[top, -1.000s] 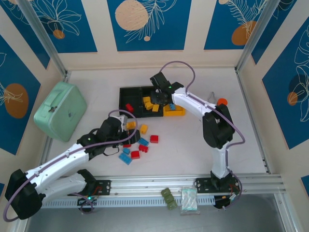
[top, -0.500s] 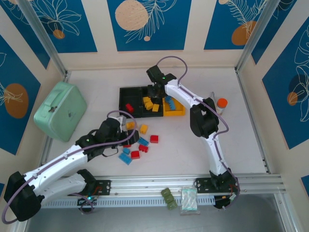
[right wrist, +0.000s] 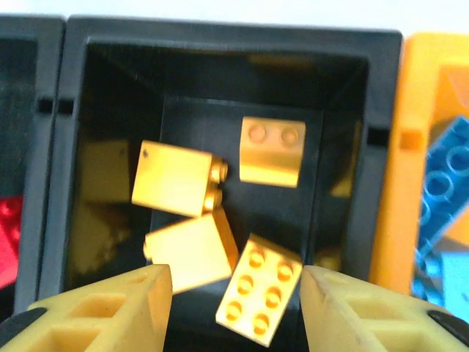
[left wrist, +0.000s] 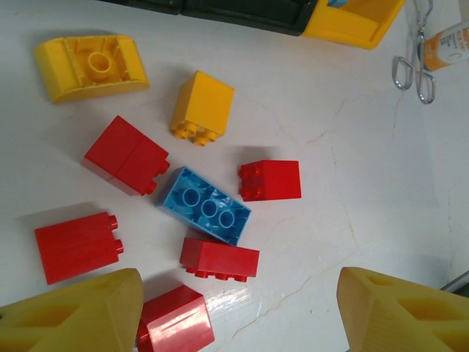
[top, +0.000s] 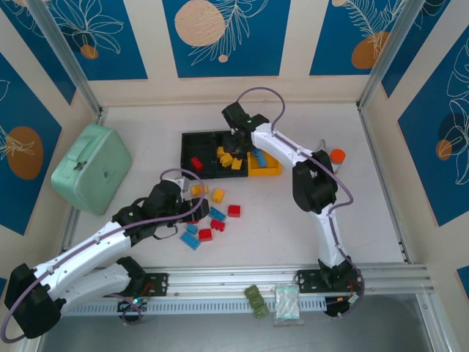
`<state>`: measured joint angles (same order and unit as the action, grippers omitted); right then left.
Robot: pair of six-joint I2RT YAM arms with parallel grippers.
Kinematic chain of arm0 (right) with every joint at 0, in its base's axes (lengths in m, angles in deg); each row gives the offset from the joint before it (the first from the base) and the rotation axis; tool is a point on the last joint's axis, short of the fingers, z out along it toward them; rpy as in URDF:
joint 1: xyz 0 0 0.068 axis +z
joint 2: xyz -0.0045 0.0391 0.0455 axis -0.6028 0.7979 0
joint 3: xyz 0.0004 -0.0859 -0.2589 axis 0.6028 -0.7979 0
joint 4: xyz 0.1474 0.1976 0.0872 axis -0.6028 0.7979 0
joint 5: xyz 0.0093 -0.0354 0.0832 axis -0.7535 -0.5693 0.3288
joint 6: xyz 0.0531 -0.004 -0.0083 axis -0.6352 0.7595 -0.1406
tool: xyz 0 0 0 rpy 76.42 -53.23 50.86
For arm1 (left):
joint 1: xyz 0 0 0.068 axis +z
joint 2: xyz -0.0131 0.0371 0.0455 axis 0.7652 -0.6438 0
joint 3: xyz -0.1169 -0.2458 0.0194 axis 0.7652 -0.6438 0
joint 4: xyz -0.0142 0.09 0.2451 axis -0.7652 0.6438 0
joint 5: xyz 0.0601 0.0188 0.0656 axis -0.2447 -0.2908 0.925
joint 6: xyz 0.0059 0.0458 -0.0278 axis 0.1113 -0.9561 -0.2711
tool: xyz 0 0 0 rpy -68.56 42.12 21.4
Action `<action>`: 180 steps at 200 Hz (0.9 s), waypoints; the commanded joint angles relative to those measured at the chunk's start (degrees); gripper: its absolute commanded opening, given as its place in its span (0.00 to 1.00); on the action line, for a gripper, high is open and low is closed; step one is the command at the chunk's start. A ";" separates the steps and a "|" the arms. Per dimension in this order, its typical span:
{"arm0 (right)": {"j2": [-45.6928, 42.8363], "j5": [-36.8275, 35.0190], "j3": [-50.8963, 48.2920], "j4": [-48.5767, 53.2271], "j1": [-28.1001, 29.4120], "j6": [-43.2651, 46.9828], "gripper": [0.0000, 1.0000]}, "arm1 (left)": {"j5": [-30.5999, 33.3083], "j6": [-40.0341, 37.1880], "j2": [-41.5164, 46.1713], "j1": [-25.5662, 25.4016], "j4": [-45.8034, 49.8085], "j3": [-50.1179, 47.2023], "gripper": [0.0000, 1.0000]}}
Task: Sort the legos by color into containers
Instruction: Place the lego in the container, then pick up the lego from the middle-left of the table.
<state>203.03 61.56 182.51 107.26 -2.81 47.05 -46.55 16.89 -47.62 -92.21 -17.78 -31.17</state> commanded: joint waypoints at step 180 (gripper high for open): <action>-59.59 14.16 -66.56 -12.82 2.96 -11.87 0.55 | 4.18 8.28 -9.50 -12.21 13.78 3.54 0.63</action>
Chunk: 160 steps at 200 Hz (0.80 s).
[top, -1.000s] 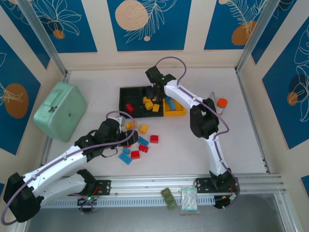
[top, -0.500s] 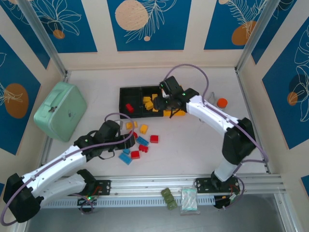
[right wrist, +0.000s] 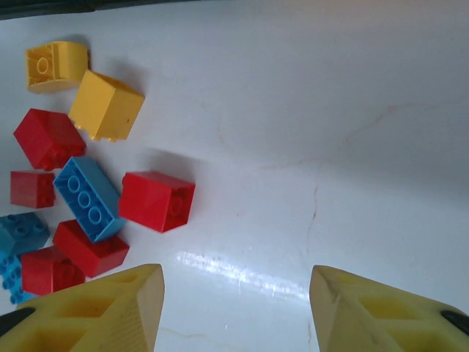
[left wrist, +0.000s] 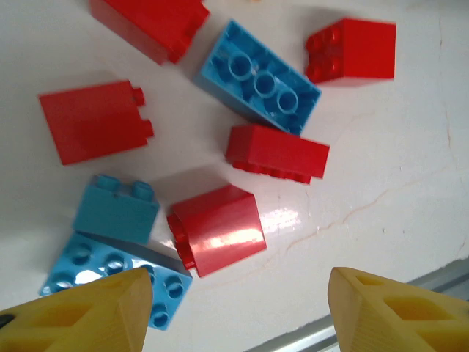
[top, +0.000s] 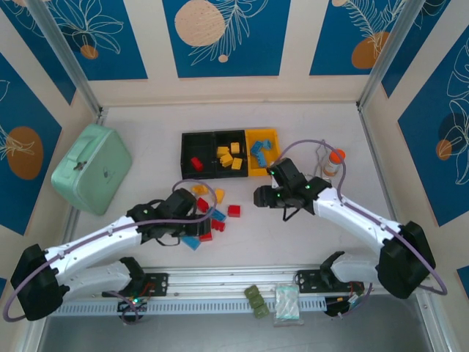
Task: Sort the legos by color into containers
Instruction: Pick up the lego from the middle-left of the table.
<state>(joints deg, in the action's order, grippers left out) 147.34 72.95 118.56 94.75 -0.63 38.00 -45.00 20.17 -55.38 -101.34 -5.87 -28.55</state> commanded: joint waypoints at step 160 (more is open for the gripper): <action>-12.35 5.16 -12.10 -3.34 4.42 -6.44 0.55 | 6.41 6.98 -19.70 -6.93 -1.74 6.47 0.59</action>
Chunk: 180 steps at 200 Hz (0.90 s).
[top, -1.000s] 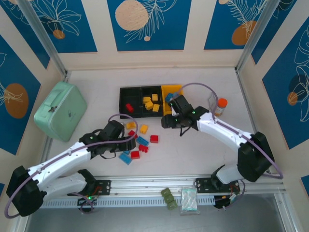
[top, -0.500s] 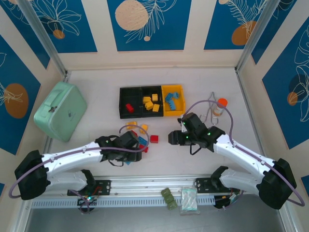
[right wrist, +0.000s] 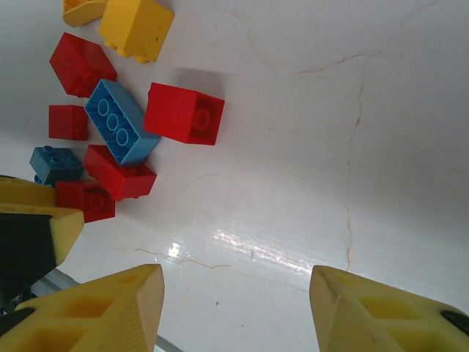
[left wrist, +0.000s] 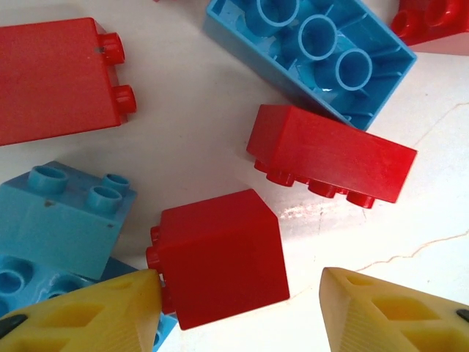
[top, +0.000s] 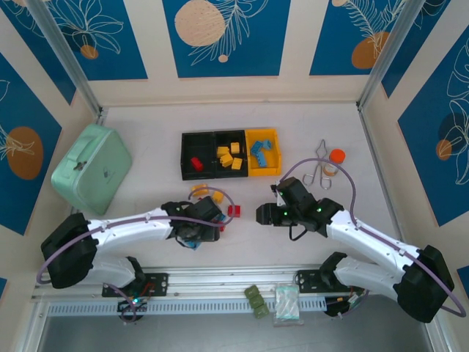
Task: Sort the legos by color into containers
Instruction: Pick up the lego from the middle-left of the table.
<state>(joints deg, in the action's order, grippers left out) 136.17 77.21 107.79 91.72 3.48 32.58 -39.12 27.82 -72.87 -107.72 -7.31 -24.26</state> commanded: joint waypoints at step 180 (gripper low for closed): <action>-4.99 0.18 -3.86 0.12 0.35 -3.19 0.55 | 1.88 -5.34 -13.15 -0.73 0.76 8.56 0.46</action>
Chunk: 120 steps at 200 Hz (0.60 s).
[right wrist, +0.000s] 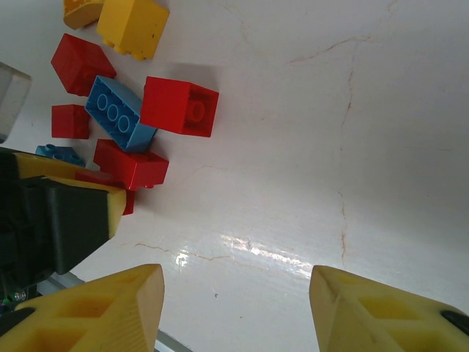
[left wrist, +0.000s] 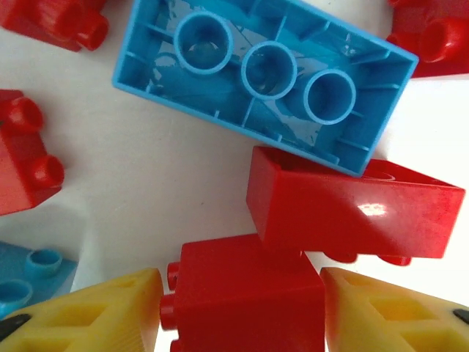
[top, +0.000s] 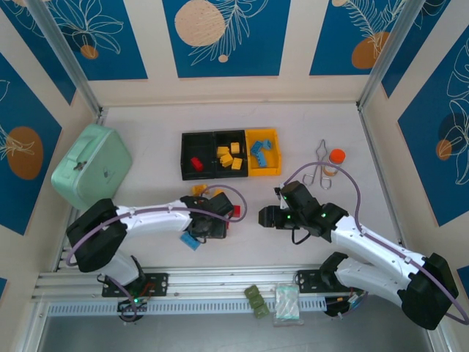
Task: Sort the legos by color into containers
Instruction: Pick up the lego from the middle-left of the table.
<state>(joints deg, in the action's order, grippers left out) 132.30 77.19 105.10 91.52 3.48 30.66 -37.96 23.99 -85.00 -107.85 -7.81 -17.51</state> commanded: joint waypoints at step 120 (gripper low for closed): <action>-2.93 9.88 -1.84 -6.67 4.53 1.21 0.55 | 4.81 -6.31 14.19 2.56 10.39 5.38 0.35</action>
<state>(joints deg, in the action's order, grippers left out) 129.92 83.66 103.30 88.02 7.11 30.97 -35.40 21.48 -72.83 -107.35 -2.37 -15.58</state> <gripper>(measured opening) 0.551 0.409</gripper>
